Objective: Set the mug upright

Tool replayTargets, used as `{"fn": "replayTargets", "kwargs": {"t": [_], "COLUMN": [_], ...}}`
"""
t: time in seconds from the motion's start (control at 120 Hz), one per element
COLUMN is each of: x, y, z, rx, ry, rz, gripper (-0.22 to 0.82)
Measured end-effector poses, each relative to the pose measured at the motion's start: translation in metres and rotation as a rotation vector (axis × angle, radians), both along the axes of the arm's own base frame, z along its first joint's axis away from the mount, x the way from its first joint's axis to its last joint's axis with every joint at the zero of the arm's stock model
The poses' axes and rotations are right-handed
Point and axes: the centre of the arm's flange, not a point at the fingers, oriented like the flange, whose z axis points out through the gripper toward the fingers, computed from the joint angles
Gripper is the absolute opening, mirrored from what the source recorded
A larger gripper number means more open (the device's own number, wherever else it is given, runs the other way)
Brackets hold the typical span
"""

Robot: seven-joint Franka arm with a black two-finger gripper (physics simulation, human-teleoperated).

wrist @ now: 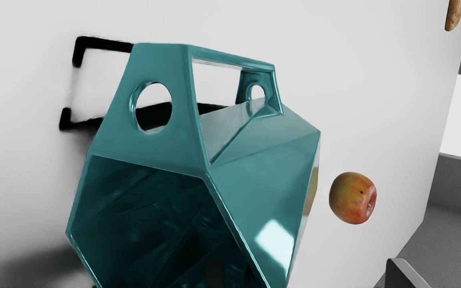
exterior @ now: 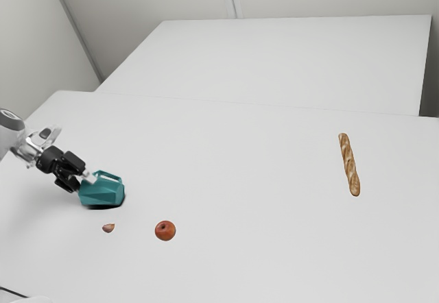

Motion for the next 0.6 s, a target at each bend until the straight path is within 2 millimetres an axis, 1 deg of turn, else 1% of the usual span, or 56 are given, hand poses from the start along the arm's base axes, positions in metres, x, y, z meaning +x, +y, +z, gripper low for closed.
{"fn": "replayTargets", "kwargs": {"t": [0.092, 0.233, 0.408, 0.5, 0.6], "x": [0.001, 0.0036, 0.0051, 0.0061, 0.007], "y": [-0.0021, -0.0043, -0.0052, -0.0061, -0.0067], "z": [0.0007, 0.0033, 0.0046, 0.0053, 0.0071], "rx": [-0.008, -0.014, -0.019, -0.019, -0.018], "ry": [-0.007, -0.023, -0.038, -0.047, -0.057], "rz": [-0.01, -0.023, -0.034, -0.041, -0.047], "gripper": [0.28, 0.16, -0.03, -0.09, -0.13]}}
